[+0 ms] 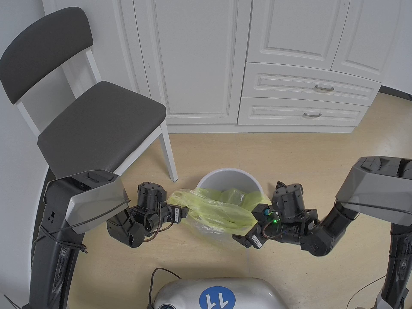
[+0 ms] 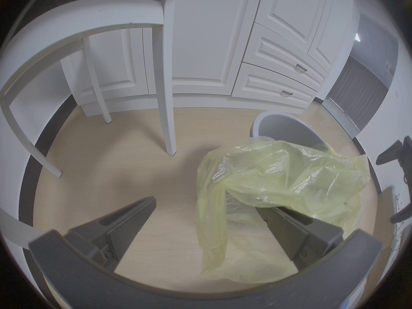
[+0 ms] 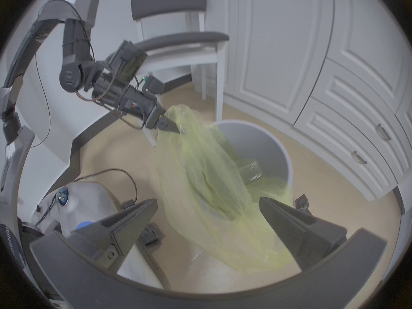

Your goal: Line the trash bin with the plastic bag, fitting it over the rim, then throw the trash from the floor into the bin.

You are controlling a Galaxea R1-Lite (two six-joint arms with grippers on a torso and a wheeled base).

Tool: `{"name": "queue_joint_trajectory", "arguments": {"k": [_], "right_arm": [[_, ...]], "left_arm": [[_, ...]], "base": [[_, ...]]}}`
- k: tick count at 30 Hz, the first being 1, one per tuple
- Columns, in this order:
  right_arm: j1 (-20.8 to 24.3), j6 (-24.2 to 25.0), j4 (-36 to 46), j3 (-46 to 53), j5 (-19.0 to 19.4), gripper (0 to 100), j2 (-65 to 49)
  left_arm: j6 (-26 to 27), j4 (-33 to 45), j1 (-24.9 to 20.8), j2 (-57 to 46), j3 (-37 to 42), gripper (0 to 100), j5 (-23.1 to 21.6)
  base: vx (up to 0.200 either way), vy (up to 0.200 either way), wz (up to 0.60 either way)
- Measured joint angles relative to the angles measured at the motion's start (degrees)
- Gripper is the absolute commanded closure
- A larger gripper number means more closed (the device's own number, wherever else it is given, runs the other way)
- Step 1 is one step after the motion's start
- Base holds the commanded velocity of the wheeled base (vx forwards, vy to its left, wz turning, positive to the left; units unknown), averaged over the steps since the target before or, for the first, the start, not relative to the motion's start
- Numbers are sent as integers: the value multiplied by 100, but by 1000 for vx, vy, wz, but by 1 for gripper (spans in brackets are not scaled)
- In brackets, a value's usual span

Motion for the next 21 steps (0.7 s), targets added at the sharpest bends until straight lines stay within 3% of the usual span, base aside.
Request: {"name": "queue_joint_trajectory", "arguments": {"k": [2,12,21], "right_arm": [[-38,-90,941,-706,24,0,-33],[-300,-329,2906,-2773,95,0,356],[-535,-358,3210,-3101,282,0,774]], "left_arm": [[1,-2,-1,4,6,0,0],[22,-5,-11,15,30,0,7],[24,-5,-26,83,30,0,11]], "base": [[0,0,0],[0,0,0],[0,0,0]]}}
